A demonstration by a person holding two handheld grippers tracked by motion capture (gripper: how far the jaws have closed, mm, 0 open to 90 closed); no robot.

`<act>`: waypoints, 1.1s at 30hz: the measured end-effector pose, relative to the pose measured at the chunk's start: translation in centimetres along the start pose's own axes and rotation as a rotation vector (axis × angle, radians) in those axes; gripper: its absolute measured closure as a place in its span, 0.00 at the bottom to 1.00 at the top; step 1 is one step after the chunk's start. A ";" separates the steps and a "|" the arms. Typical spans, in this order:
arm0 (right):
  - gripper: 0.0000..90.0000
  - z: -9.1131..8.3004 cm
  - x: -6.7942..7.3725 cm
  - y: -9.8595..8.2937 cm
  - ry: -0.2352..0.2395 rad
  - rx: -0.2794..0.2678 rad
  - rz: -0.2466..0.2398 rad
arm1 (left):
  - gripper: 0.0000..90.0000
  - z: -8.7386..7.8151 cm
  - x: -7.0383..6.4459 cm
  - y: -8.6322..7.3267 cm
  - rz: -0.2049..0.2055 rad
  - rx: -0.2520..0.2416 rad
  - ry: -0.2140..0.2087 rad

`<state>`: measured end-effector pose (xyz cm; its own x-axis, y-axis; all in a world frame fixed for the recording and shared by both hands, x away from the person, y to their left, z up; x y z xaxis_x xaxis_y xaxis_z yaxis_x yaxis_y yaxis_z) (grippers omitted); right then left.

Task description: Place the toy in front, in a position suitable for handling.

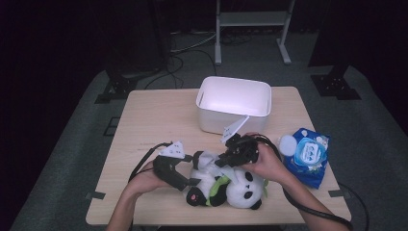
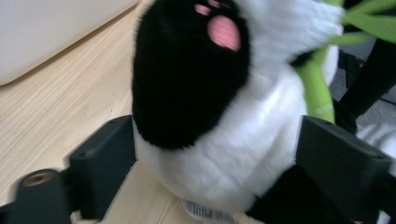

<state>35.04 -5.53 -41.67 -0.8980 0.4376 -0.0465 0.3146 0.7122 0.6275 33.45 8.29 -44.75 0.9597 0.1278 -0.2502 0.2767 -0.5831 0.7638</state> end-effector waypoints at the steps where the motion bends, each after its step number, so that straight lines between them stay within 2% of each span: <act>1: 0.87 0.0 0.1 0.0 0.005 -0.006 -0.009 | 0.16 0.2 0.1 0.1 -0.009 -0.007 0.008; 5: 0.86 0.1 0.4 0.1 0.000 -0.002 -0.032 | 0.24 0.5 0.2 0.3 -0.022 -0.032 -0.020; 11: 0.85 0.1 0.8 0.0 0.020 -0.003 -0.038 | 0.23 0.8 0.1 0.5 -0.023 -0.035 -0.027; 18: 0.72 -0.5 -0.1 0.2 -0.043 -0.014 -0.039 | 0.26 1.1 0.3 0.4 -0.053 -0.042 -0.013; 24: 0.71 -1.6 0.1 0.4 -0.043 -0.050 -0.044 | 0.26 1.2 0.4 0.4 -0.065 -0.040 -0.009; 26: 0.72 -1.8 0.3 0.5 -0.029 -0.063 -0.051 | 0.26 1.2 0.5 0.5 -0.072 -0.047 -0.006; 29: 0.71 -1.6 0.9 0.6 -0.009 -0.061 -0.078 | 0.26 1.2 0.5 0.4 -0.071 -0.043 -0.004; 33: 0.66 -0.6 1.6 0.6 -0.007 -0.028 -0.097 | 0.26 1.3 0.4 0.4 -0.065 -0.035 -0.003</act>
<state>33.61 -4.78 -40.92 -0.9215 0.3712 -0.1139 0.2172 0.7360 0.6412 33.89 7.07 -45.26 0.9396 0.1620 -0.3017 0.3400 -0.5450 0.7664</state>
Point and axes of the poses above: each handheld gripper's, and its own axes: z roughly forward along the jaws, y roughly out of its top, x roughly to its left, the point moved 8 cm from there along z, roughly forward along the jaws, and after that the axes turned 14 degrees about -y, right-handed, at the moved point
